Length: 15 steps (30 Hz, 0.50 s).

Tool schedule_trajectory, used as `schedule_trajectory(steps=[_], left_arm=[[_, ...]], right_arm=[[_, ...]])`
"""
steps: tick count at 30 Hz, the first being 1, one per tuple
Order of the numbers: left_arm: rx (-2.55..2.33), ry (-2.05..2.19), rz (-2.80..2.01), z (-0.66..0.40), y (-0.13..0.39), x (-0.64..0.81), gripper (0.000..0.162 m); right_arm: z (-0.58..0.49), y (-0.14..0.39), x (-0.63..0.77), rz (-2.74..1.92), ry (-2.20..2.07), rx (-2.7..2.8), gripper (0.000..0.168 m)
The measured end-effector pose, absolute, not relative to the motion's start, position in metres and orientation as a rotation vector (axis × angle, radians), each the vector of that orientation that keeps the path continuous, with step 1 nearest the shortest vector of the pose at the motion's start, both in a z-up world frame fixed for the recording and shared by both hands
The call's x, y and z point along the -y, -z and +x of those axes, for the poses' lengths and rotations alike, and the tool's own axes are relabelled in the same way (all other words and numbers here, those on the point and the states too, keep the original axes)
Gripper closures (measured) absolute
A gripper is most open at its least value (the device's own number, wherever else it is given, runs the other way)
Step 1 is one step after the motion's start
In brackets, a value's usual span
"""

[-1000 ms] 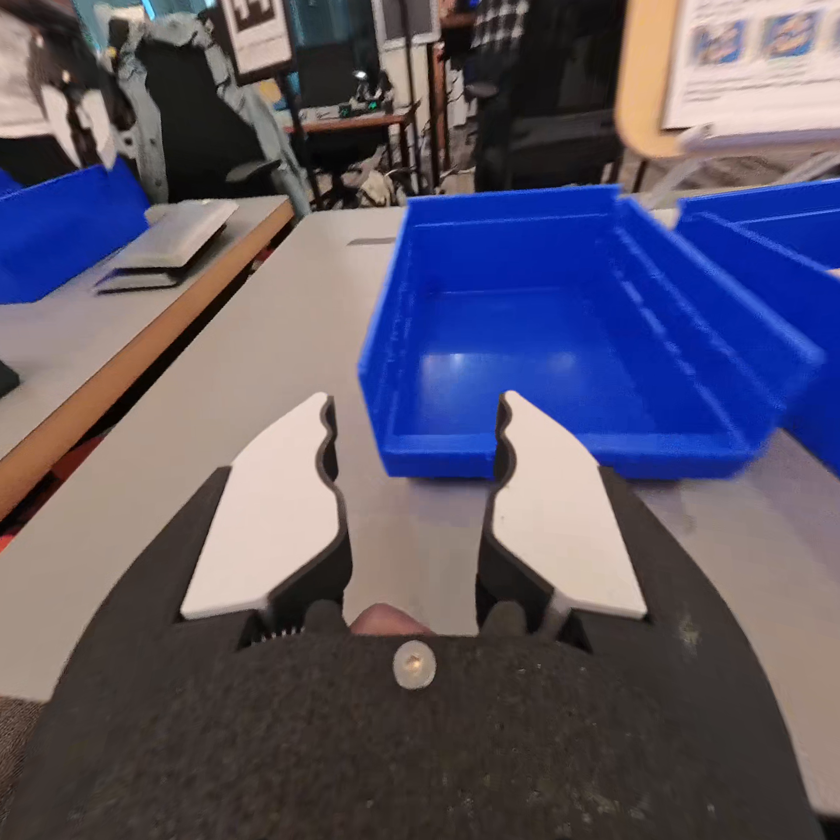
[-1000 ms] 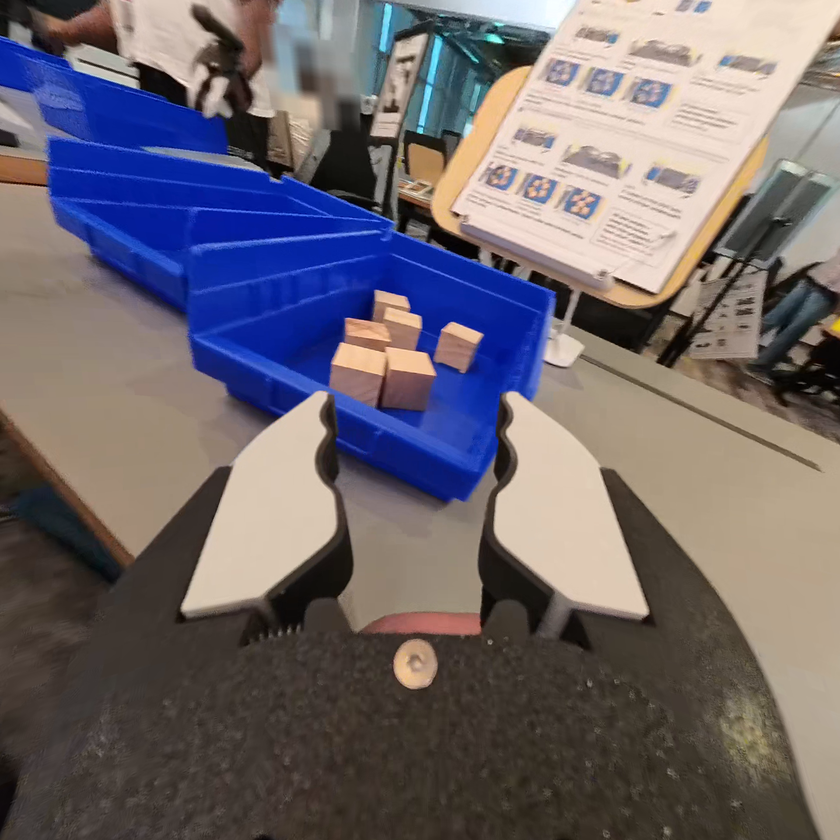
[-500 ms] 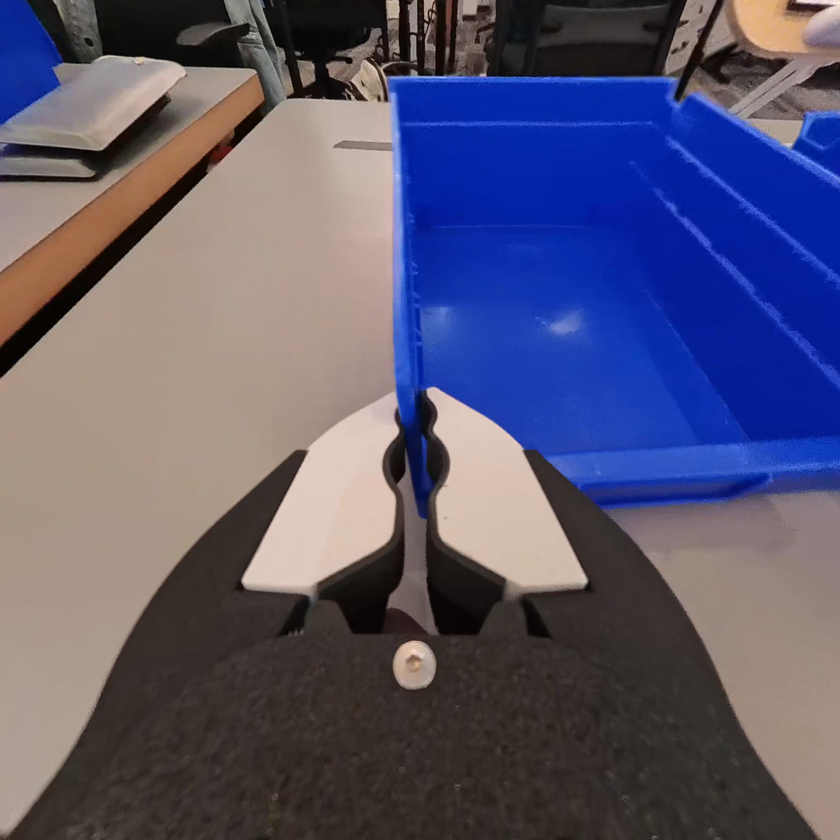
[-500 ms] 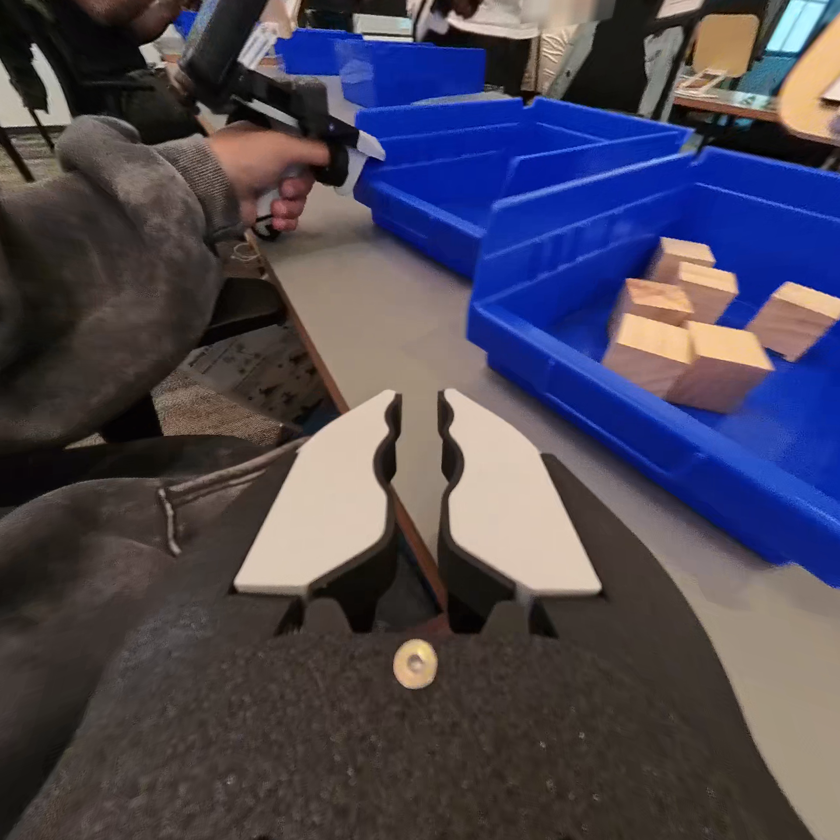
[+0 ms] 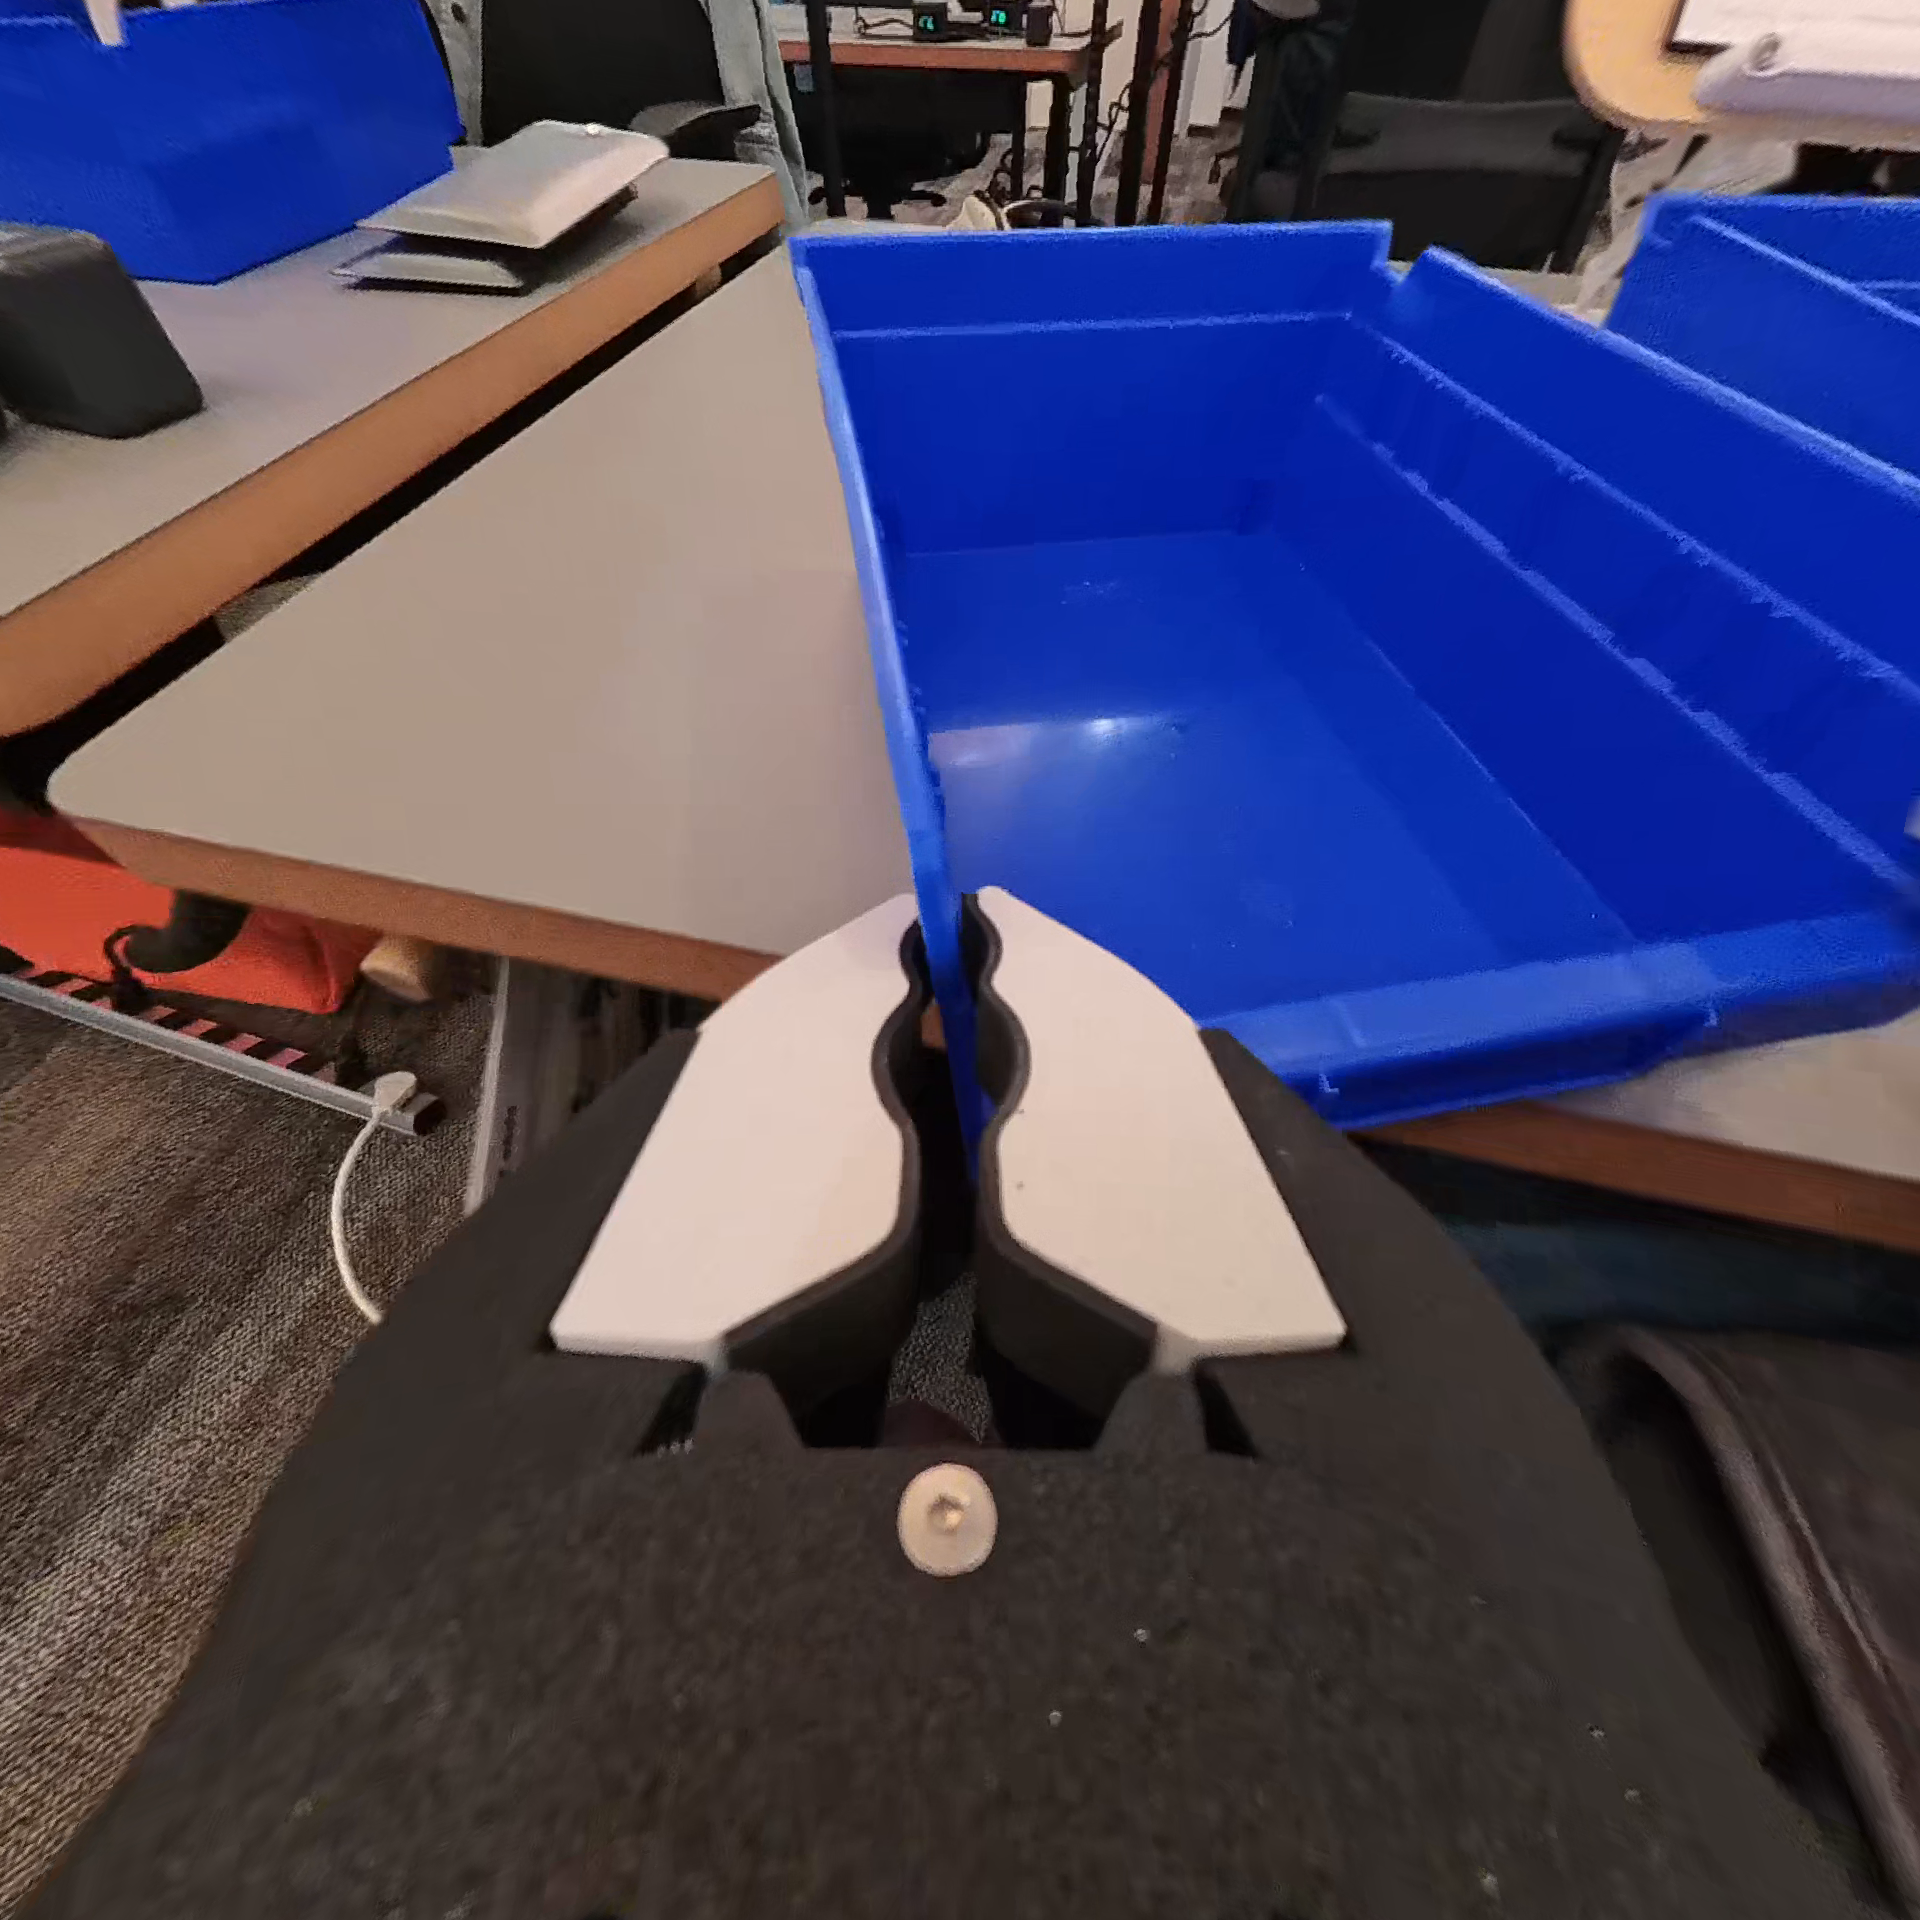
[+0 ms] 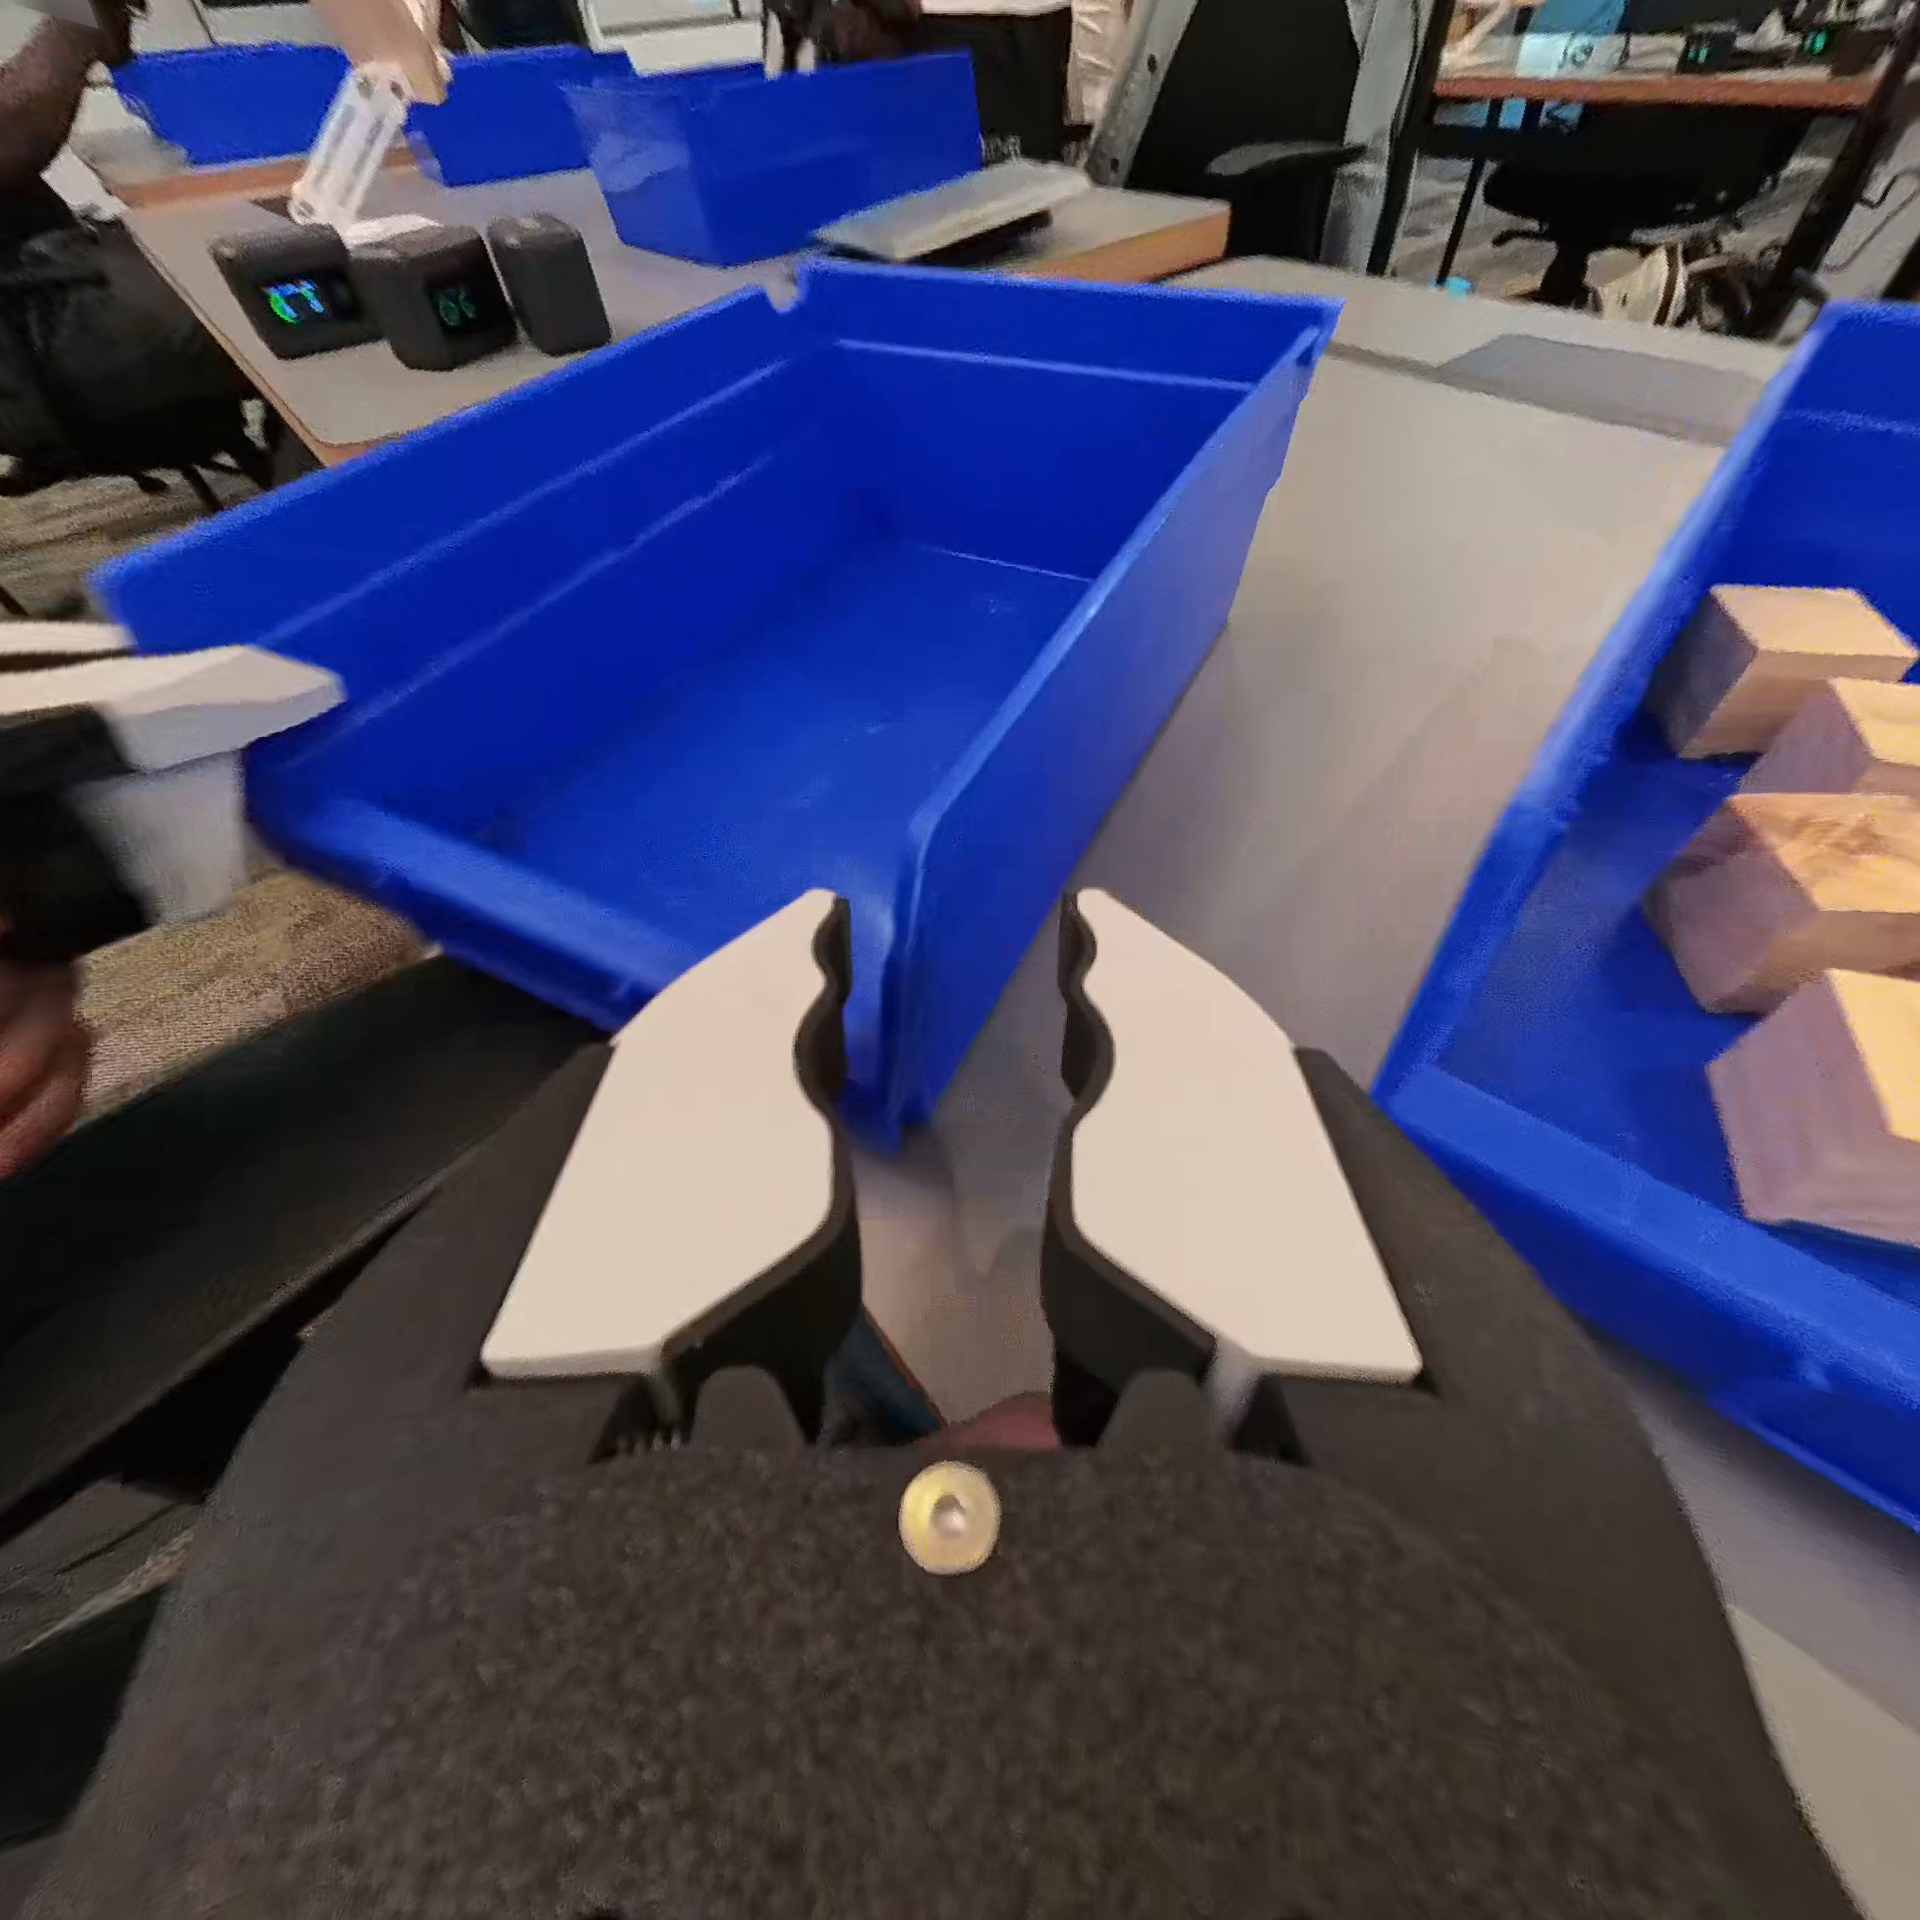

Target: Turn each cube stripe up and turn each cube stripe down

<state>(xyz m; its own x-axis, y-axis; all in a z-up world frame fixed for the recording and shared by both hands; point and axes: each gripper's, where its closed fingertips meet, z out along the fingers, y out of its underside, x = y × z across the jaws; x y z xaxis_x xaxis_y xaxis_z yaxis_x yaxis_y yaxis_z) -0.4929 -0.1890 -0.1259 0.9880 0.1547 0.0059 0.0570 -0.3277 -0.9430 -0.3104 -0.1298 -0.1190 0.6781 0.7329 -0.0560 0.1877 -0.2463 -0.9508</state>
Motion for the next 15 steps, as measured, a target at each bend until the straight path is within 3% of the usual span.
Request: schedule_trajectory(steps=[3,6,15], left_arm=[[0.116,-0.143,-1.872,-0.483,0.124,0.207,0.158],[0.114,-0.203,-1.747,-0.474,0.101,0.214,0.158],[-0.05,-0.043,-1.39,-0.352,-0.038,0.159,0.158]], right_arm=[[-0.323,0.124,0.128,-1.823,-0.635,0.7,0.14],[-0.31,0.105,0.126,-1.755,-0.534,0.65,0.161],[-0.172,-0.036,0.114,-1.462,-0.332,0.379,0.162]])
